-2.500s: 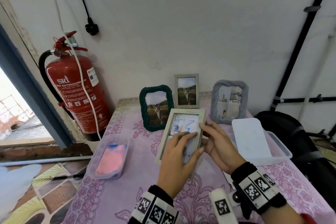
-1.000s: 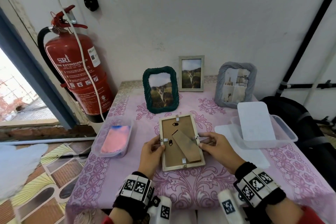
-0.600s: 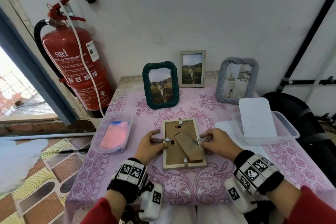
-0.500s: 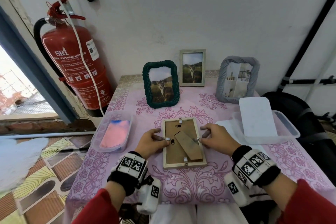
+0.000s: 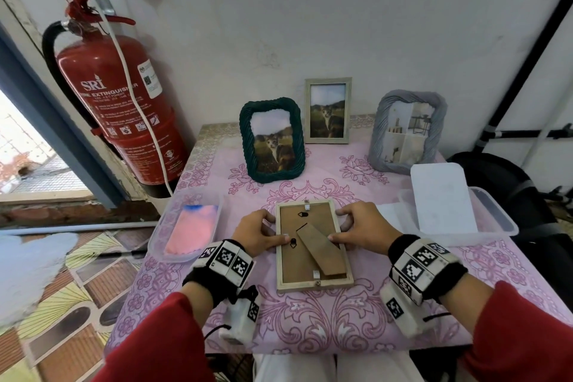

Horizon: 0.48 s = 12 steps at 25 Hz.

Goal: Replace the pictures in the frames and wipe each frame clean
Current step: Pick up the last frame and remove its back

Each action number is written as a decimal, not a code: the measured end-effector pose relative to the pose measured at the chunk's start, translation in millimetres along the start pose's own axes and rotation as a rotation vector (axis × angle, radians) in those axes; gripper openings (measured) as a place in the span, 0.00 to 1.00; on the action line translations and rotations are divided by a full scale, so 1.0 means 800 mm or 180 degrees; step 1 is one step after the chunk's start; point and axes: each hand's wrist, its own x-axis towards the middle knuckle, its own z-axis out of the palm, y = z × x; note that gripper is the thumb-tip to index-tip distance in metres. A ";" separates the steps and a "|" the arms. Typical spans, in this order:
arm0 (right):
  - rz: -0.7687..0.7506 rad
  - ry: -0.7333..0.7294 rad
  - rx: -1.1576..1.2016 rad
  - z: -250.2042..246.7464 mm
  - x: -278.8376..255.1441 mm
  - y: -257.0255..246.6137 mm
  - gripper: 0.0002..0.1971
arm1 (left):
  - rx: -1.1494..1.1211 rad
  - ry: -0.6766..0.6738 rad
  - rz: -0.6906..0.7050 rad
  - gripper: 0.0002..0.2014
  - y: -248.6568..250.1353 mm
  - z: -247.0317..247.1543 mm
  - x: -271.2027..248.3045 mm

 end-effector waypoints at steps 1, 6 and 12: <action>-0.0012 0.0010 -0.0051 0.001 0.001 -0.001 0.31 | 0.0004 -0.0014 0.0017 0.18 0.000 0.000 0.001; 0.0212 -0.0007 0.0262 0.003 0.002 -0.006 0.27 | 0.0486 -0.0136 0.0151 0.18 0.002 0.001 0.001; 0.0296 0.0020 0.0515 0.006 0.004 -0.004 0.23 | 0.0635 -0.0067 0.0180 0.15 0.002 0.003 -0.001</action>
